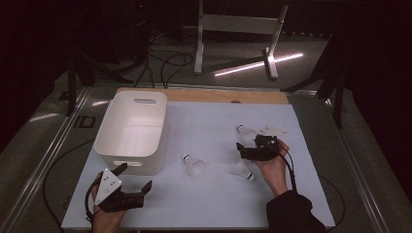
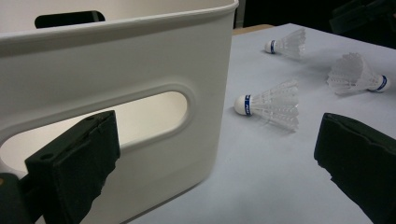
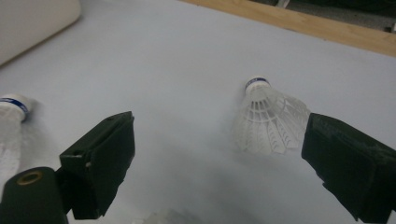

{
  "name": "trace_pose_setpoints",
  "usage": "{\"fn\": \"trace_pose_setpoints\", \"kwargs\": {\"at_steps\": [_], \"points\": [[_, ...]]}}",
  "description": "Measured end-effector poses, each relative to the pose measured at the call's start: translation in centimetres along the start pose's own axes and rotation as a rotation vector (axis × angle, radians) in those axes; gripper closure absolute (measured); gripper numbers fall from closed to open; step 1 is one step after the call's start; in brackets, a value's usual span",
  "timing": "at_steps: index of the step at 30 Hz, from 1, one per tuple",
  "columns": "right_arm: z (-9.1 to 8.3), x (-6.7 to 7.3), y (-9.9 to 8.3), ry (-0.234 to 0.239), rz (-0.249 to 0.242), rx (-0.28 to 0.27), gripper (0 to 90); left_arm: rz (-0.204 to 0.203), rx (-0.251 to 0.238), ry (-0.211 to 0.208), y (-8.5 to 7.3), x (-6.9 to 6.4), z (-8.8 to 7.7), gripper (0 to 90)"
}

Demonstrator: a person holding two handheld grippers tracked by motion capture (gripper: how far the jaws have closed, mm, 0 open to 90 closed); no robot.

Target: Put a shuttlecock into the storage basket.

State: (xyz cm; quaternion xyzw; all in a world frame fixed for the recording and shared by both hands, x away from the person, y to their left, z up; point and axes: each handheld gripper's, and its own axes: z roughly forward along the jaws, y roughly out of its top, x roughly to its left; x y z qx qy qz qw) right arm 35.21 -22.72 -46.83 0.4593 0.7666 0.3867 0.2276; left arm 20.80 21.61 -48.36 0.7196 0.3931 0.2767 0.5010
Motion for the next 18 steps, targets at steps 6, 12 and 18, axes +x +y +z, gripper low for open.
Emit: {"fn": "trace_pose_setpoints", "kwargs": {"at_steps": [6,12,18], "points": [[1.1,-0.4,-0.2,-0.003,0.002,0.027,9.8,0.000,-0.001,0.000,0.0,0.0,0.0,0.6],[2.2,-0.6,-0.4,-0.004,0.004,0.051,10.1,0.000,-0.001,-0.002,0.0,0.0,0.0,0.6],[2.8,-1.1,-0.5,0.000,0.022,0.060,11.8,0.000,-0.001,-0.003,0.0,0.0,0.0,0.6]]}}
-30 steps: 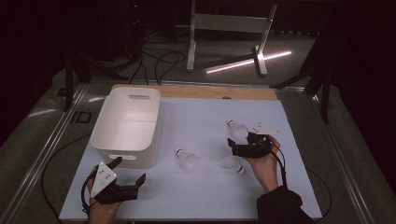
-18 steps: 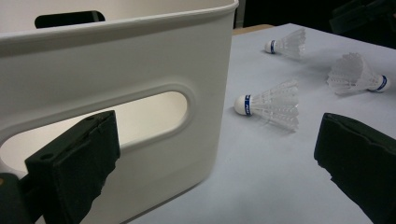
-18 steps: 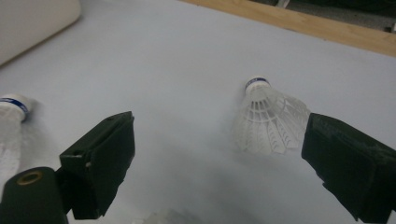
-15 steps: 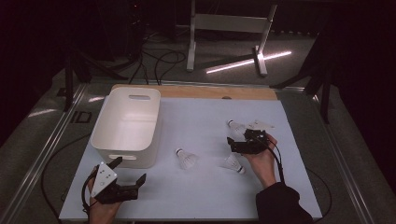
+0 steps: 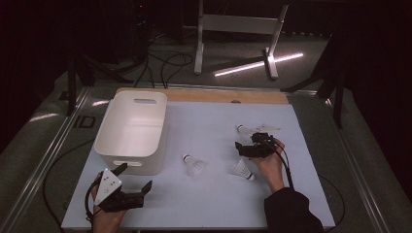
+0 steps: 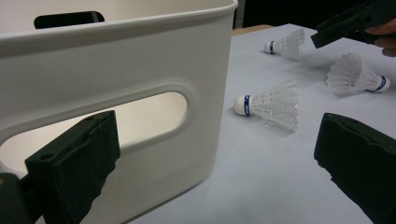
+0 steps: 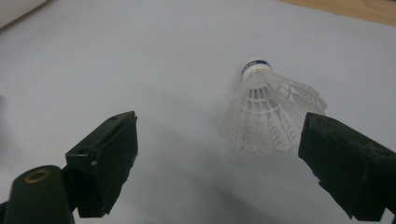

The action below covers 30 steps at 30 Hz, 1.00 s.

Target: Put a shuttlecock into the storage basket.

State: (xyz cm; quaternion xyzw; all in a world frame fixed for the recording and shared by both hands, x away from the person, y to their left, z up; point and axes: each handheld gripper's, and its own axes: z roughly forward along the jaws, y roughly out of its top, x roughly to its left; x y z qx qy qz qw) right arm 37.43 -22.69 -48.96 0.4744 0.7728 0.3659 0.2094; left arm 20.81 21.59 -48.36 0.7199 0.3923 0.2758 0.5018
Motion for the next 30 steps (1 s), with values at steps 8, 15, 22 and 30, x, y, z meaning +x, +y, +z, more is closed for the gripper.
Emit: {"fn": "trace_pose_setpoints", "kwargs": {"at_steps": [8,15,22,30], "points": [[0.7,-0.3,0.0,-0.001,0.016,0.002,14.1,0.000,0.001,-0.002,0.0,0.0,0.0,0.6],[1.6,0.0,0.7,-0.022,-0.014,0.017,15.1,0.000,-0.001,0.000,0.0,0.0,0.0,0.6],[2.5,-0.5,0.6,-0.034,-0.005,0.043,18.7,0.001,0.001,-0.003,0.0,0.0,0.0,0.6],[3.4,-0.6,0.5,-0.031,-0.001,0.050,33.2,0.002,0.002,-0.004,0.0,0.0,0.1,0.6]]}}
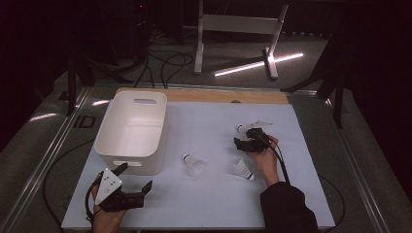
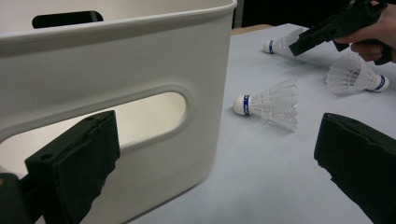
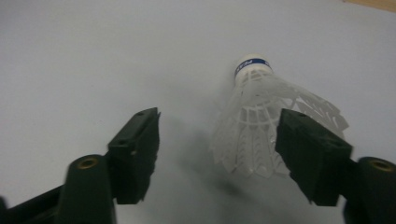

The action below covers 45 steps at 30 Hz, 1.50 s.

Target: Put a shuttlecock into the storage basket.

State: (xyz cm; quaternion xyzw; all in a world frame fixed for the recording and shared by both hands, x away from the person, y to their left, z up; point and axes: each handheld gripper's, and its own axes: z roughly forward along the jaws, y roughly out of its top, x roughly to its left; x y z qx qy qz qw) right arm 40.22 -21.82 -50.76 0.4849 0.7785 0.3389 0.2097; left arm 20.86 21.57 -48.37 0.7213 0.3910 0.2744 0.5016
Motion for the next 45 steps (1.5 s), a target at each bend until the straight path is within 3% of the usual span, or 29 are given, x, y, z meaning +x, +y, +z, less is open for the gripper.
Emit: {"fn": "trace_pose_setpoints", "kwargs": {"at_steps": [16,25,45], "points": [[1.1,-0.2,-0.2,0.001,0.006,0.020,69.1,0.002,-0.001,0.000,0.0,0.0,0.0,0.6],[1.0,-0.3,-0.1,-0.027,-0.010,0.021,87.2,0.002,0.000,0.001,0.0,0.0,0.0,0.6],[-0.8,0.3,0.3,-0.022,-0.105,0.017,89.8,0.000,-0.001,0.005,0.0,0.0,-0.1,0.6]]}}
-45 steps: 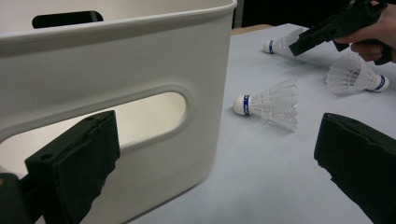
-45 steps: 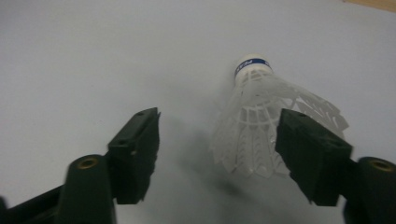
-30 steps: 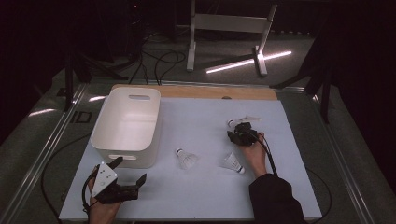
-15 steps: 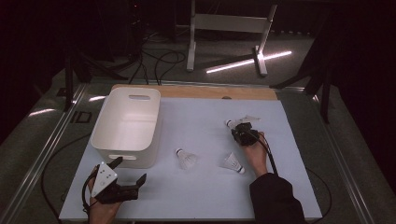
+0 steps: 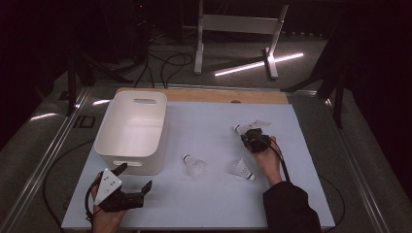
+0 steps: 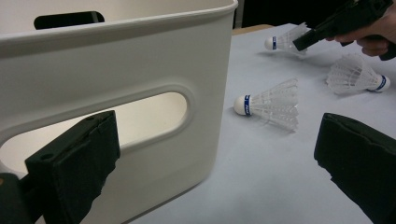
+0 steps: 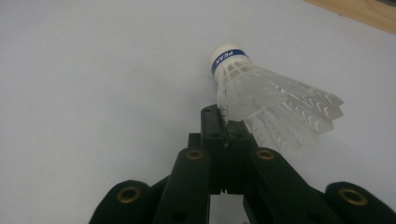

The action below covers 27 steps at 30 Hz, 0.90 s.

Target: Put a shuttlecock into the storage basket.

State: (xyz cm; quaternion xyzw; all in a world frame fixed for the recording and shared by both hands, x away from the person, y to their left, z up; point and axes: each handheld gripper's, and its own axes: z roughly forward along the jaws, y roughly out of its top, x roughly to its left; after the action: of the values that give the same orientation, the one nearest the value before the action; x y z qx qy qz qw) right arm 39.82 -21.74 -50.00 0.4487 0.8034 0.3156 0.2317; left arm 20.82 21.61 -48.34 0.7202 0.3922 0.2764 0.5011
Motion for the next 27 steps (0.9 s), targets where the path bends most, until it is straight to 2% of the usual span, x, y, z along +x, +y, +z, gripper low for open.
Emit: {"fn": "trace_pose_setpoints", "kwargs": {"at_steps": [22,27], "points": [[-2.5,0.2,0.4,0.023,-0.025,-0.014,89.8,0.002,0.005,0.000,0.0,0.0,0.1,0.6],[-3.1,0.3,0.6,0.029,-0.017,-0.013,89.9,0.003,0.005,0.000,0.0,0.0,0.1,0.6]]}}
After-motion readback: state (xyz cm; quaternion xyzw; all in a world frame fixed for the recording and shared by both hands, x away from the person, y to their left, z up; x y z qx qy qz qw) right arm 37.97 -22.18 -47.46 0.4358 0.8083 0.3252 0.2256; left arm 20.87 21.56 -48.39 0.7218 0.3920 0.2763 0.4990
